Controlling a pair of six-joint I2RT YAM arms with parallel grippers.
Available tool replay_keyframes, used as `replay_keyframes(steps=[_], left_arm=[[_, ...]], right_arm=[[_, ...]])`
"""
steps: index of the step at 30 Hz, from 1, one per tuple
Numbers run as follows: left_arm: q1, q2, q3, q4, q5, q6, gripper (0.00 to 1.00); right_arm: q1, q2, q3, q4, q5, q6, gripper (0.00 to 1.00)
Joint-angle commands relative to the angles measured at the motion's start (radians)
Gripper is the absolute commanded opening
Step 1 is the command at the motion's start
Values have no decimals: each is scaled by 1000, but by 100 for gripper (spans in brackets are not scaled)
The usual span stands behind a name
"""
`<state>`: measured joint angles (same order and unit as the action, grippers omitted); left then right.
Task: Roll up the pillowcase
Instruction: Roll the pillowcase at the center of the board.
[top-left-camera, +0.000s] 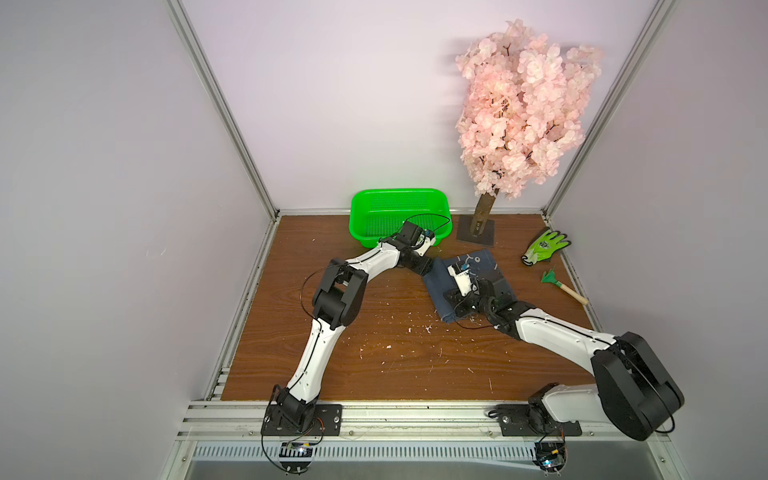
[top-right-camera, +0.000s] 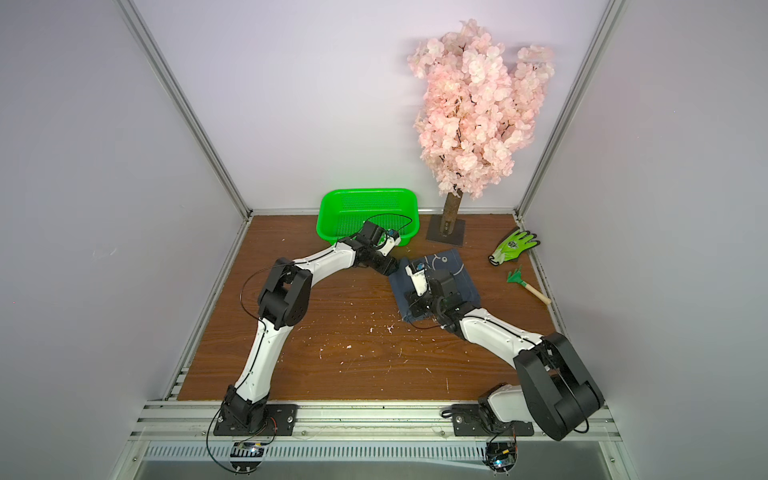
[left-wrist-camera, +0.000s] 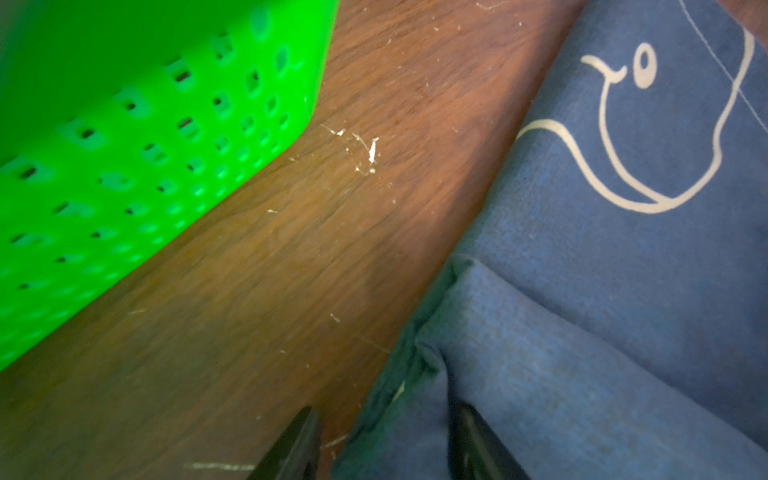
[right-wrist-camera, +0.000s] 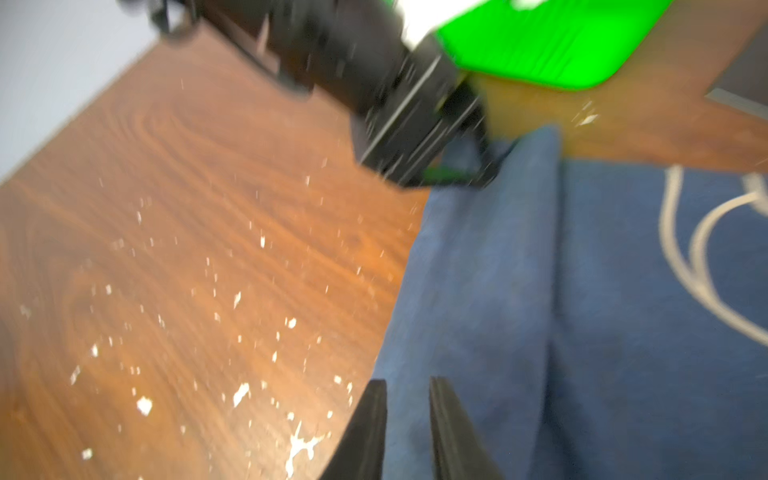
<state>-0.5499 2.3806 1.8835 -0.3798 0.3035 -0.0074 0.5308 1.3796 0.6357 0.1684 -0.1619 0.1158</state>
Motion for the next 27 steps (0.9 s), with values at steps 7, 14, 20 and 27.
replay_keyframes(steps=[7,14,20,27], left_arm=[[-5,68,1,-142,-31,24,55],[-7,76,5,-148,-25,32,55],[-7,81,17,-158,7,26,55],[-3,67,20,-171,54,21,55]], right_arm=[[18,86,24,-187,94,112,22],[40,91,-72,-181,177,195,21],[90,34,7,-224,229,131,22],[247,-31,107,-260,411,41,49]])
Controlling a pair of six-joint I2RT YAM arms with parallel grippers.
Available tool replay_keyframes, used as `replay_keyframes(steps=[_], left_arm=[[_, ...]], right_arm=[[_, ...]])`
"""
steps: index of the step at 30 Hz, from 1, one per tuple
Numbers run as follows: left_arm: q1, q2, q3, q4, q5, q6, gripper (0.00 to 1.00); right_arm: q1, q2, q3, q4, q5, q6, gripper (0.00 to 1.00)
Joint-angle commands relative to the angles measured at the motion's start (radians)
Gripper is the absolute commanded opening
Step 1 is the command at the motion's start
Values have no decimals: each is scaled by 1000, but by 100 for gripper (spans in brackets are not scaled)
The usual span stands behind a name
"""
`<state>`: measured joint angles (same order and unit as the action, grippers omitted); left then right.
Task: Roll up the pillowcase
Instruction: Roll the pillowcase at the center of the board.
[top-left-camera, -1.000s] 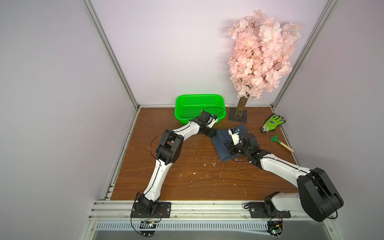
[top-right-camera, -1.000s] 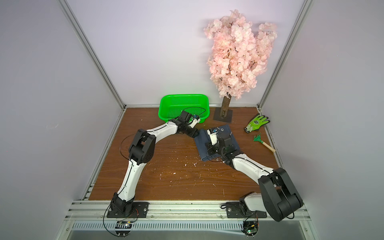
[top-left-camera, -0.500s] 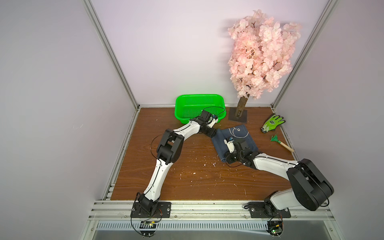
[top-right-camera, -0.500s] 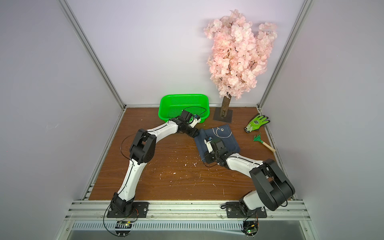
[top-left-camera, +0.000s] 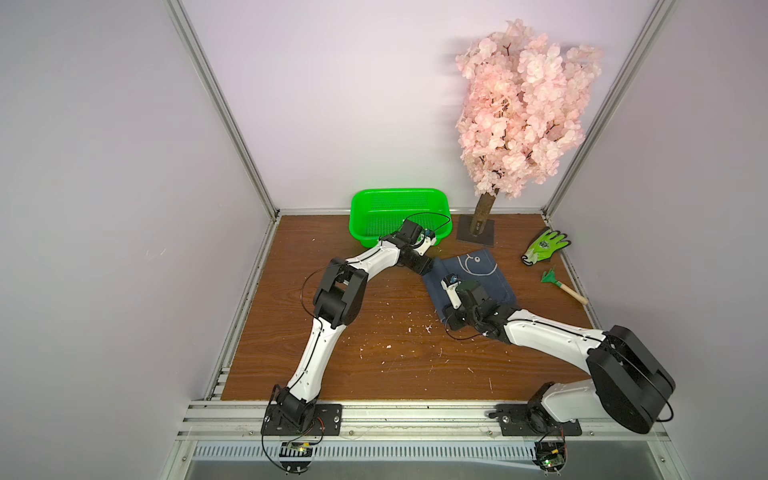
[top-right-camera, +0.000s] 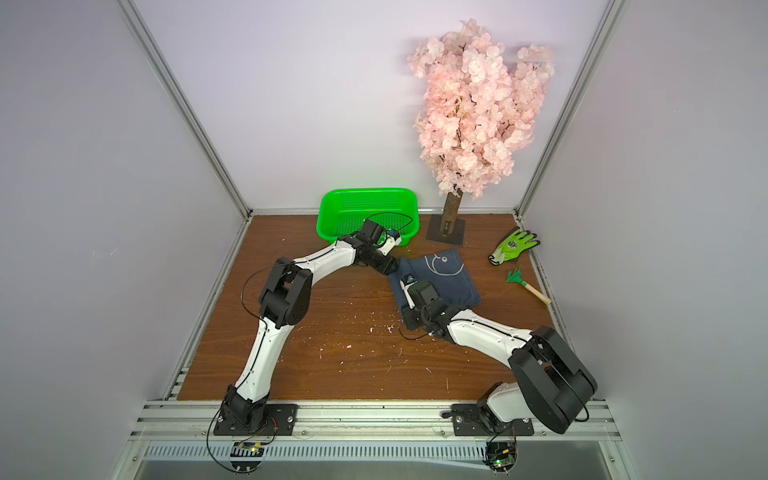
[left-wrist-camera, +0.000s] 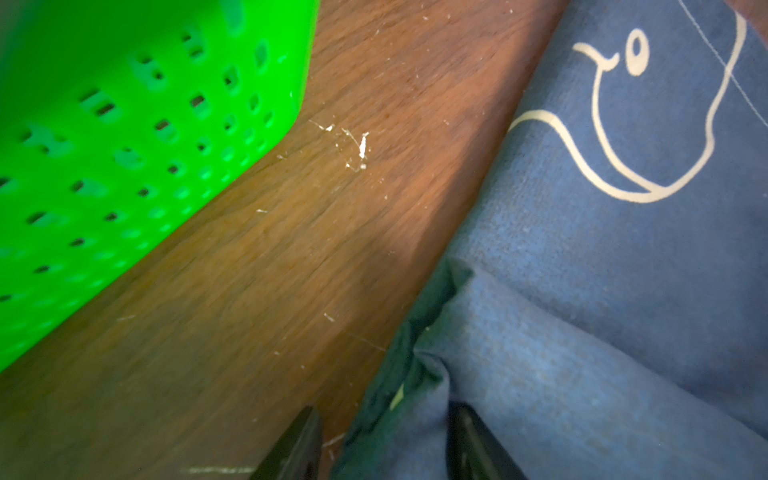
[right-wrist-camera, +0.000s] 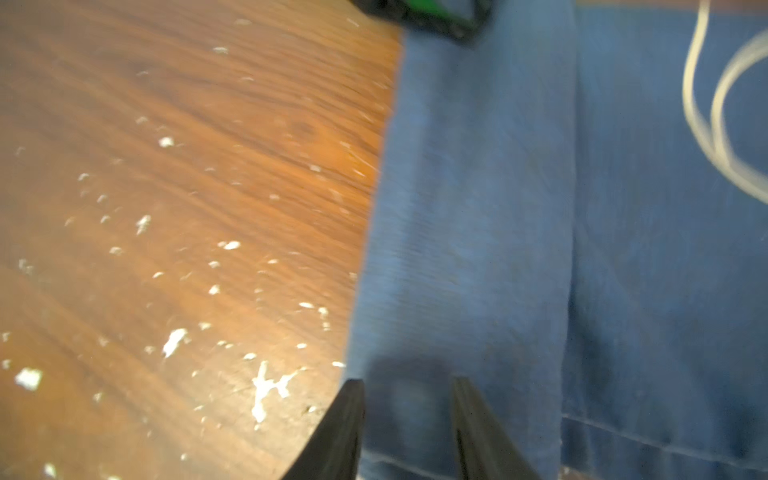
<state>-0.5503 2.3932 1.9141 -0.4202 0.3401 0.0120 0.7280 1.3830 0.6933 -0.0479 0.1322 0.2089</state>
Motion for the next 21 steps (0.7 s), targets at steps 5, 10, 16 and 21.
replay_keyframes(steps=[5,10,16,21], left_arm=[[4,52,-10,-138,53,-8,55],[14,51,0,-146,87,-11,55],[22,56,17,-157,121,-18,55],[24,58,19,-161,141,-31,55]], right_arm=[[131,65,93,-41,256,-139,58],[174,189,158,-75,412,-238,65],[213,286,206,-95,509,-289,70],[231,388,245,-148,620,-311,71]])
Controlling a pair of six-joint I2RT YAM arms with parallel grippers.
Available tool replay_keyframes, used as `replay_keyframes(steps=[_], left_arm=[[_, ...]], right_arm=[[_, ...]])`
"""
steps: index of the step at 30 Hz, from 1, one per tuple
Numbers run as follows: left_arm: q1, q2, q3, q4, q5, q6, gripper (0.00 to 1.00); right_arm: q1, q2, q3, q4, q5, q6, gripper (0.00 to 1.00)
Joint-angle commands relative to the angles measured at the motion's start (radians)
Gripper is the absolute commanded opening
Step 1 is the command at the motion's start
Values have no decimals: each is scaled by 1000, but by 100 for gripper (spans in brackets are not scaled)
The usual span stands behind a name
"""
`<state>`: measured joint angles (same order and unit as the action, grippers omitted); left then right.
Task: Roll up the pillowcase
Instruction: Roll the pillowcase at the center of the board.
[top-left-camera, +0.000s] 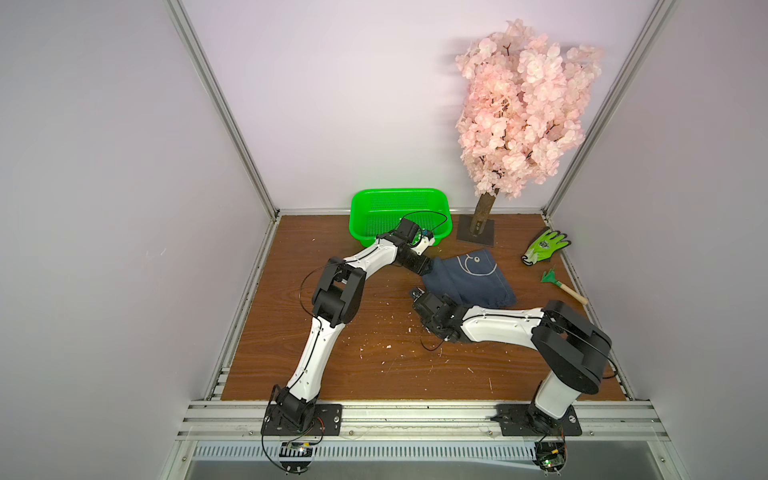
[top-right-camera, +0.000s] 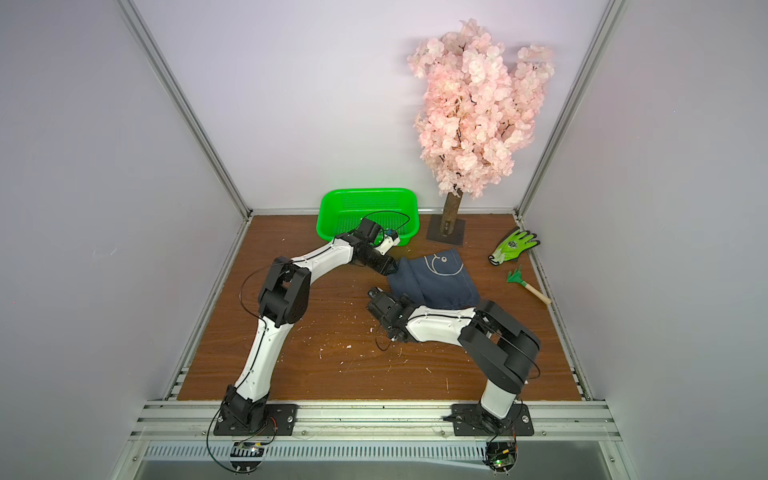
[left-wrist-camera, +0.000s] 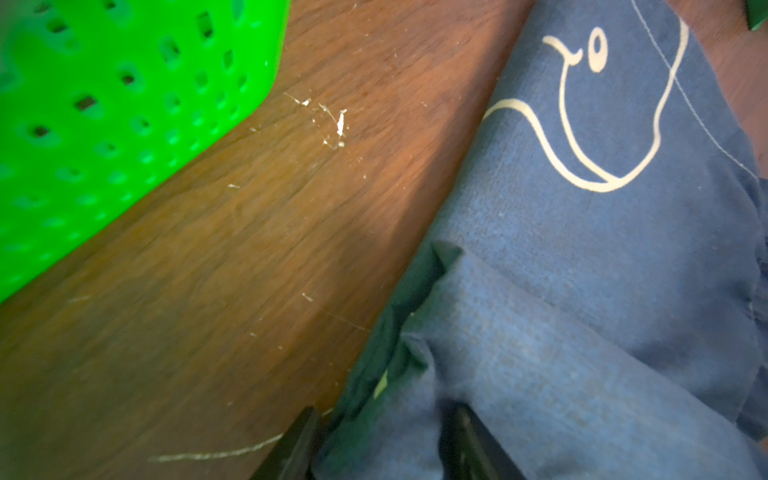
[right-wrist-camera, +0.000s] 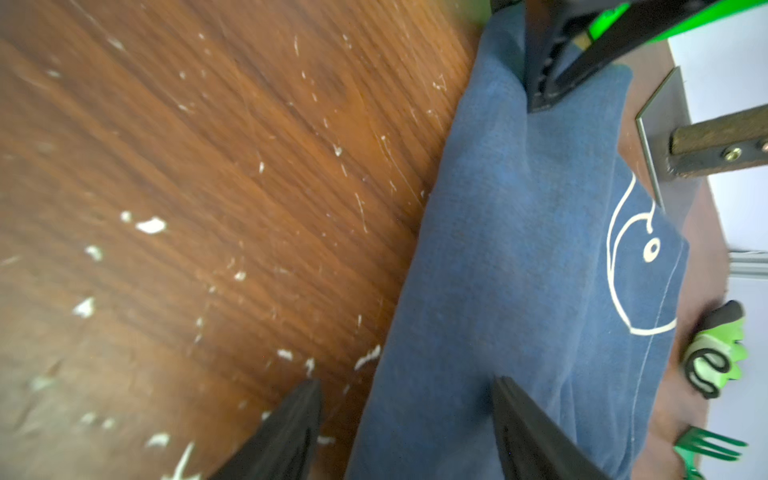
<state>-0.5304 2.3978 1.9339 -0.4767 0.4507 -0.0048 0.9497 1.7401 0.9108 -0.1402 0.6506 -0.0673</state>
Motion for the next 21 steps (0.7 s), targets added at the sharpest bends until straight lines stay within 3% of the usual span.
replay_keyframes(steps=[1,7,16,21], left_arm=[[5,52,0,-103,34,-14,54],[10,42,4,-106,41,-12,55],[17,-7,15,-112,45,-21,55],[17,-61,38,-111,7,-23,58]], right_arm=[[9,47,29,-65,116,-34,71],[14,98,34,-94,130,-46,56],[9,74,65,-114,118,1,13],[7,15,81,-135,-3,73,5]])
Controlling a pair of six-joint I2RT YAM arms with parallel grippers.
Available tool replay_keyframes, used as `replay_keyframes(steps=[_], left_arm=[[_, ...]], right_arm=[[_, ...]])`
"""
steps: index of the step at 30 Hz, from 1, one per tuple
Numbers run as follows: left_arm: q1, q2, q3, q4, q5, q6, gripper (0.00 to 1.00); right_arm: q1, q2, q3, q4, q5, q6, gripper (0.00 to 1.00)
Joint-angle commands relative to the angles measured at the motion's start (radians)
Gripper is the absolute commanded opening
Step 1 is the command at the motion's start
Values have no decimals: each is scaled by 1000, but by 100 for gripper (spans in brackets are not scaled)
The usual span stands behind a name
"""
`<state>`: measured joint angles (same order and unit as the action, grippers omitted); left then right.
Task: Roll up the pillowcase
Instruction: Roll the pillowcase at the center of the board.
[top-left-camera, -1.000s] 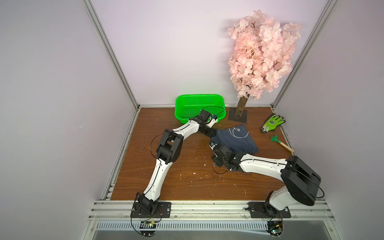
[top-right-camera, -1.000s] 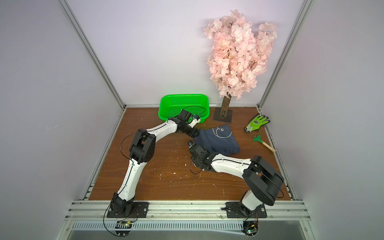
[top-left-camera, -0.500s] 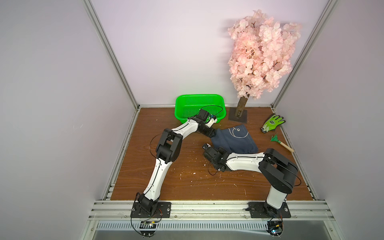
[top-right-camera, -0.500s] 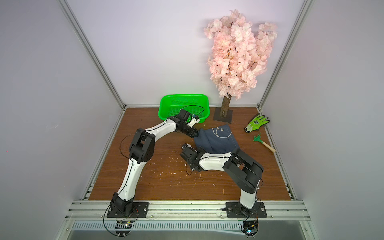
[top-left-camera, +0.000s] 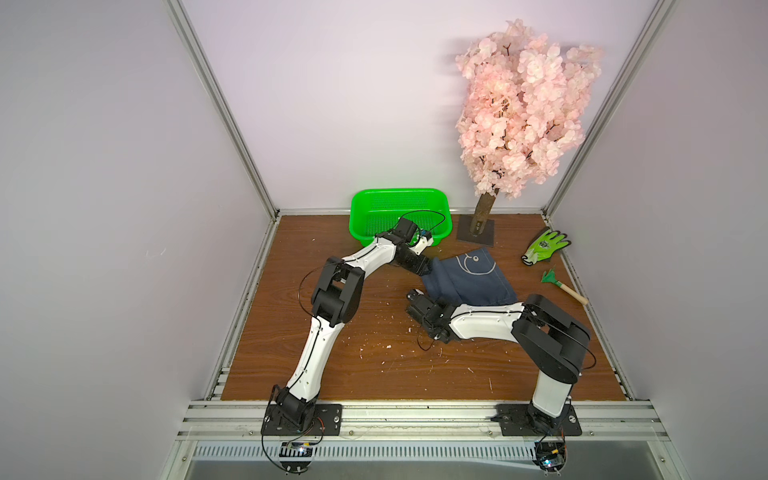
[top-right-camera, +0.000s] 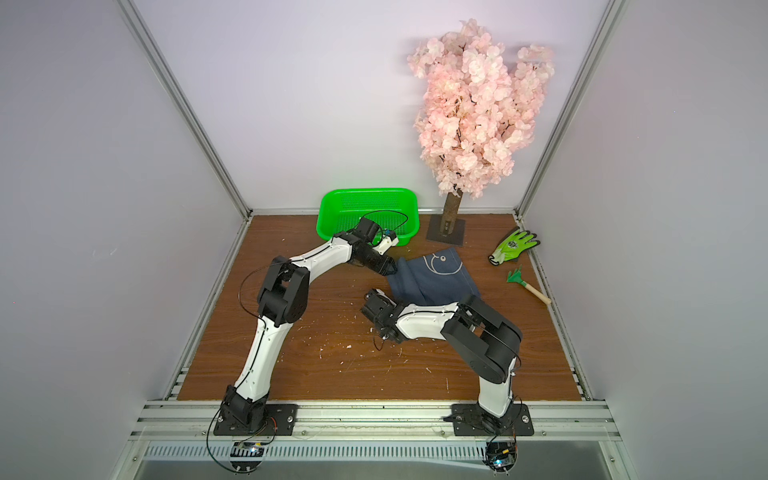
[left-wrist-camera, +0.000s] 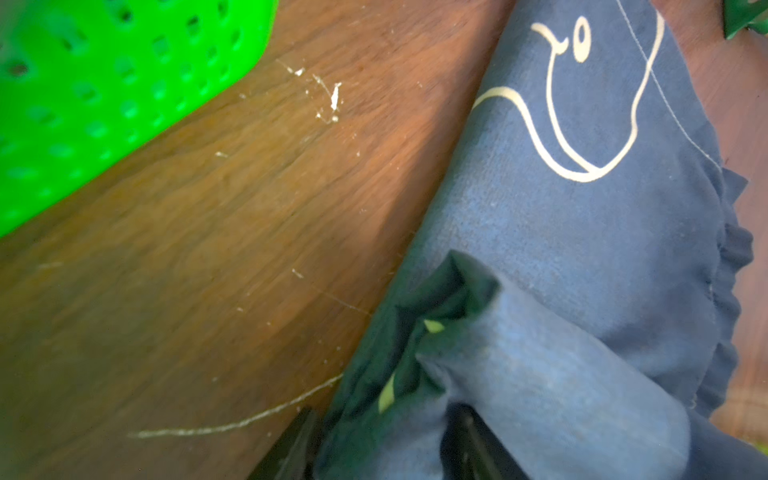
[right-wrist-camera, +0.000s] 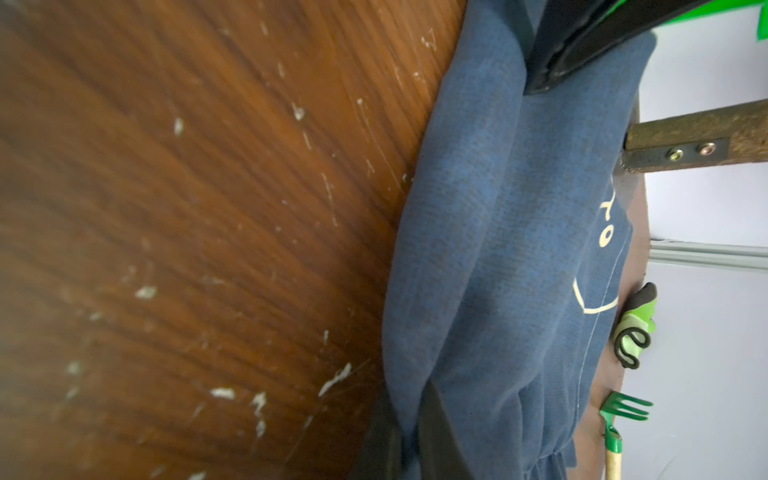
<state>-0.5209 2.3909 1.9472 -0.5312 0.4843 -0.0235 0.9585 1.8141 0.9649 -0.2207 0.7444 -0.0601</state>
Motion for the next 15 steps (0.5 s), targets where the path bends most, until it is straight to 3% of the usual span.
replay_keyframes(steps=[1,7,15], left_arm=[[9,-66,30,-55,-36,-4,59],[10,-164,17,-36,-99,-4,64],[65,-390,-234,166,-80,-62,67]], right_arm=[[-3,-74,26,-56,-127,86,4],[-27,-210,-56,44,-387,215,0],[-120,-368,-213,266,-710,392,0]])
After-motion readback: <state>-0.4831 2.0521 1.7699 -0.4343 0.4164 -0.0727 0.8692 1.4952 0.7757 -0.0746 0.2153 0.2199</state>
